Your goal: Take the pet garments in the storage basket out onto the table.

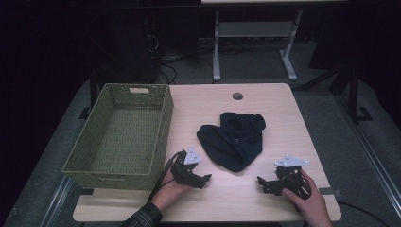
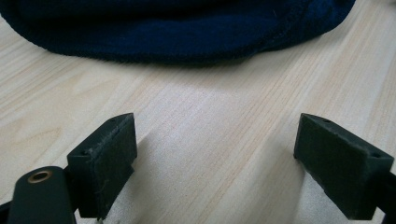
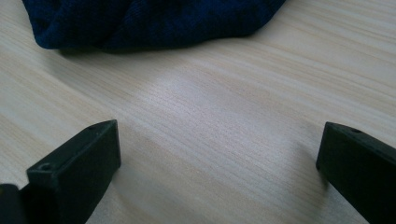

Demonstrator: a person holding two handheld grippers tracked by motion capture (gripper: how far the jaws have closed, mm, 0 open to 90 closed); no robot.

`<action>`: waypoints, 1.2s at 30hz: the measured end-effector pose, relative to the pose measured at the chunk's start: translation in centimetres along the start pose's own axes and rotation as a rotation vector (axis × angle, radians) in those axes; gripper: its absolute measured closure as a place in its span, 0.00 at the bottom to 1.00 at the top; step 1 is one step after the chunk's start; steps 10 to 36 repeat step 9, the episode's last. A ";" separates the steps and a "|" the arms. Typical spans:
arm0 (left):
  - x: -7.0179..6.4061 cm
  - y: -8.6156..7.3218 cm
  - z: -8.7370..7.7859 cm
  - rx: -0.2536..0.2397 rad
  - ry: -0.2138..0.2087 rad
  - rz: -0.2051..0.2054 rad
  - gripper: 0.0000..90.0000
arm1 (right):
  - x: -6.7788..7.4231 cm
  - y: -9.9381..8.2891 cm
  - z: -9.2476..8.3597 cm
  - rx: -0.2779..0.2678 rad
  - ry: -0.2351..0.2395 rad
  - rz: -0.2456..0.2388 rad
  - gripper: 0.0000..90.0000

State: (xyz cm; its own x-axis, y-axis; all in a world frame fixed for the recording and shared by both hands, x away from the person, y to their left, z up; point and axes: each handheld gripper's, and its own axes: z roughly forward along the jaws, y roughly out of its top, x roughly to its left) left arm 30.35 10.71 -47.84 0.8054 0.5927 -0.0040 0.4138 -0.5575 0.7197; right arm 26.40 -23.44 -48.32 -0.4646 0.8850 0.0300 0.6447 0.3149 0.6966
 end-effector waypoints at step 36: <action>0.0 0.0 0.0 0.000 0.001 -0.003 0.14 | 0.0 0.0 0.0 0.000 0.000 0.000 0.00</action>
